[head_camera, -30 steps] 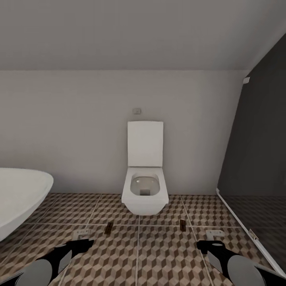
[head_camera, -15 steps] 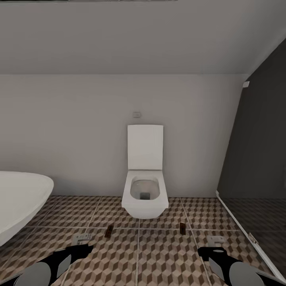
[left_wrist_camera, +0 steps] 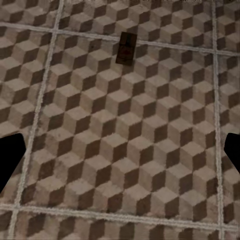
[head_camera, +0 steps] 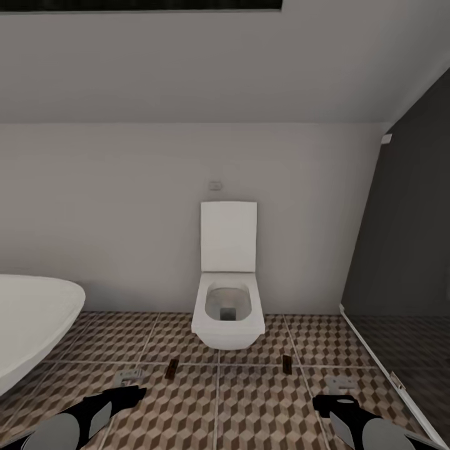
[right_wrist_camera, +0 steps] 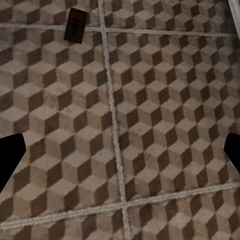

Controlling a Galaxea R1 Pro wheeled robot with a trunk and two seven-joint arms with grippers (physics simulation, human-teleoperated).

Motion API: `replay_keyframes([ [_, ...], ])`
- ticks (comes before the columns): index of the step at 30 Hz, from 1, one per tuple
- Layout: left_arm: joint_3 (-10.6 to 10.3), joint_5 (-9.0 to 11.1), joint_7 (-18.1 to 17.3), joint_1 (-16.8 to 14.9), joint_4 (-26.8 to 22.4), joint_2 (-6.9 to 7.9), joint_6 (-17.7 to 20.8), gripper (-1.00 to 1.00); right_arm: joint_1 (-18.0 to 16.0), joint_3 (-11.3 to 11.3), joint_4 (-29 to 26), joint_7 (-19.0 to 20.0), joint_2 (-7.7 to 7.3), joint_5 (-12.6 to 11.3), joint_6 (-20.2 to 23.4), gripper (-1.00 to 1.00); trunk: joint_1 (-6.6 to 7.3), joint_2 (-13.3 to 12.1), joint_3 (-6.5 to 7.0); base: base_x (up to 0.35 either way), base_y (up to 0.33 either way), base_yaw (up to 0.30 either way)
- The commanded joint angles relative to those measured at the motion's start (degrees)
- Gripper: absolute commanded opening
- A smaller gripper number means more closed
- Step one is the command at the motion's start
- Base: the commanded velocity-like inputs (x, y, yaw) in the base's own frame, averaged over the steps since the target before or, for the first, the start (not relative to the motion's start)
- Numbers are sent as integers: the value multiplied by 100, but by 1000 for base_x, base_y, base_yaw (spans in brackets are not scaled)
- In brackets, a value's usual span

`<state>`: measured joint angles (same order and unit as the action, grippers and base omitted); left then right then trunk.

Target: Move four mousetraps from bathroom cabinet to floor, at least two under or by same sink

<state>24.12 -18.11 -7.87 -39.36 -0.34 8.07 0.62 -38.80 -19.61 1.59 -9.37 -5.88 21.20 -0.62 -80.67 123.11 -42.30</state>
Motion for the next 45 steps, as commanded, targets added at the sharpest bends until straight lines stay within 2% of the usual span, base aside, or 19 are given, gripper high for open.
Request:
replay_keyframes([
  [1,48,-53,-18,0,-2,1,7,100,-6,-43,17,-24,-1,60,-5,100,24,-39,12,0,0,0],
  [7,48,-53,-15,116,-2,-6,8,100,78,-43,17,-24,-1,62,-2,100,155,-279,120,0,0,0],
  [15,54,-13,-13,498,-2,-21,20,100,681,-42,17,-21,5,68,-10,100,331,-600,264,0,0,0],
  [17,56,89,-15,652,0,-23,30,100,889,-38,17,-21,13,68,-16,100,375,-680,300,0,0,0],
  [24,57,485,-20,987,-1,-19,55,100,1253,-37,17,-19,26,69,-8,100,529,-961,425,0,0,0],
  [29,52,658,-21,1219,-2,-26,66,100,1451,-36,23,-27,31,69,-2,100,639,-1162,515,0,0,0],
  [45,49,728,-21,1791,7,-91,16,100,2200,-34,25,-89,75,69,-24,100,990,-1803,802,0,0,0],
])
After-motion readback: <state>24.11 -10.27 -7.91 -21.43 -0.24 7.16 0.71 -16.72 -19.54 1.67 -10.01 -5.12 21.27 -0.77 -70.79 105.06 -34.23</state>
